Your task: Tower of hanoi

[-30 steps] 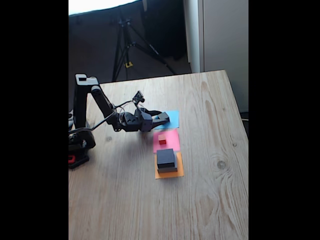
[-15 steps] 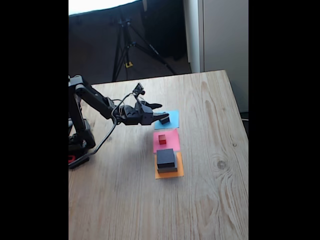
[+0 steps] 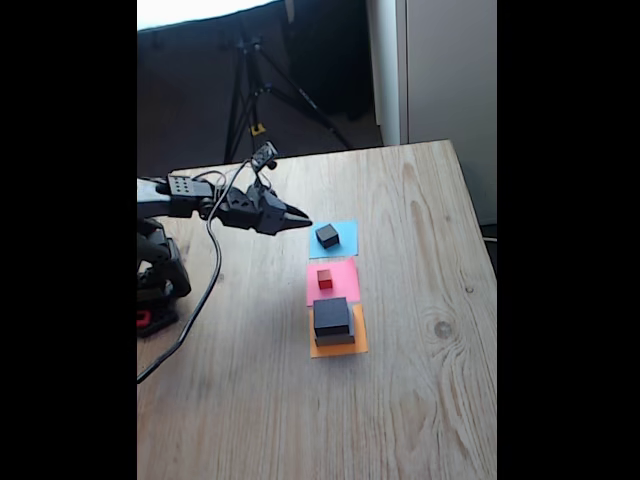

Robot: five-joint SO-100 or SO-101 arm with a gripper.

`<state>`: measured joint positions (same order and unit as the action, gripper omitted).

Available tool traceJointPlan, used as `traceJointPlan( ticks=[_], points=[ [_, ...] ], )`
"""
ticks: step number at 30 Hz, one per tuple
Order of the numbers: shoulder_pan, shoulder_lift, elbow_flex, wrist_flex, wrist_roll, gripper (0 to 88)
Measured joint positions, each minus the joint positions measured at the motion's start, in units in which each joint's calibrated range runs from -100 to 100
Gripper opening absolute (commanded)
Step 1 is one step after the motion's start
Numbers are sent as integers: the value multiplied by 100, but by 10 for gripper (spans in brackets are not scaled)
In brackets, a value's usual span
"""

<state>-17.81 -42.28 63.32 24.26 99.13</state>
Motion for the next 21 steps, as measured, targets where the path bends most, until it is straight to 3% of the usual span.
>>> traceJointPlan(
  ticks=[6,14,21],
  points=[
    [320,-94,-2425,3082,-226,3],
    [878,-43,-5658,6029,-243,3],
    [1714,162,-7710,7230,-17,3]
  ],
)
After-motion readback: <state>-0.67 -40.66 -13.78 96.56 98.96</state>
